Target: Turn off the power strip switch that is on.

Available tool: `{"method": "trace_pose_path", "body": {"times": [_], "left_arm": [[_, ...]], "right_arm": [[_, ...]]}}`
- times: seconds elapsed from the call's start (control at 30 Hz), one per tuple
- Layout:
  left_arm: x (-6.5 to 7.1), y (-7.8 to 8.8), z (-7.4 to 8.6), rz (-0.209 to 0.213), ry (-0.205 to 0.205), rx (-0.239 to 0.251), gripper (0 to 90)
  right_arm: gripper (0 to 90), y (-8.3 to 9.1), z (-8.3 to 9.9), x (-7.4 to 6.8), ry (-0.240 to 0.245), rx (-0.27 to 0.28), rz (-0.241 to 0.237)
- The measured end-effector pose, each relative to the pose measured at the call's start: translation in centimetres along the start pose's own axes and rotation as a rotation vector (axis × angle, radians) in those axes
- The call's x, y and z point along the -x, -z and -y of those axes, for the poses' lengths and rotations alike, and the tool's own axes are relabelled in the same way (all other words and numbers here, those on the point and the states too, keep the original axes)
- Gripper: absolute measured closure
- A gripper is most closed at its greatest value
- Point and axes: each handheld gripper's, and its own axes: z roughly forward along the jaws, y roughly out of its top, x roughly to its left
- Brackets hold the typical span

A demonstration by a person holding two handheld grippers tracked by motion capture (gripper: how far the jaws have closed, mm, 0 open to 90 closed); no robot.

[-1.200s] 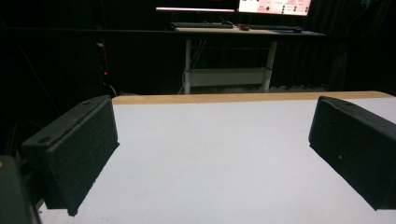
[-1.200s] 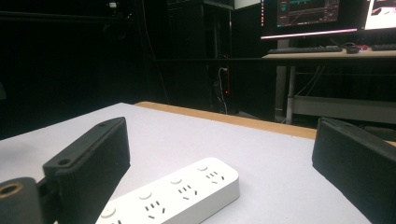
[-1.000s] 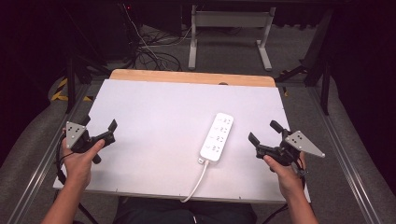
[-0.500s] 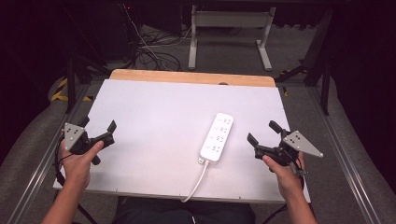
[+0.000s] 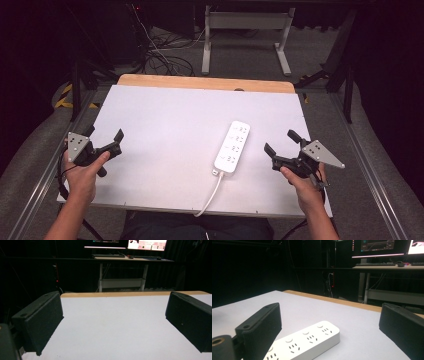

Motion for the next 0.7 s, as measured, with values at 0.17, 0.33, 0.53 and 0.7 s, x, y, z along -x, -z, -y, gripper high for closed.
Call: {"method": "trace_pose_path", "body": {"times": [0.17, 0.33, 0.53, 0.7], "left_arm": [[-0.06, -0.08, 0.02, 0.0, 0.0, -0.001, 1.8], [0.02, -0.44, 0.06, 0.001, -0.002, -0.006, 1.8], [0.06, -0.41, 0.02, 0.005, 0.0, -0.003, 1.8], [-0.14, -0.42, 0.04, 0.0, 0.009, -0.004, 1.7]], "right_arm": [[4.5, -0.03, 0.01, -0.03, 0.0, -0.002, -0.001], [4.5, -0.1, 0.16, 0.12, 0.001, -0.009, -0.001], [4.5, 0.11, 0.14, 0.18, -0.005, -0.003, 0.003], [4.6, 0.0, 0.23, 0.13, -0.003, -0.011, 0.001]]}}
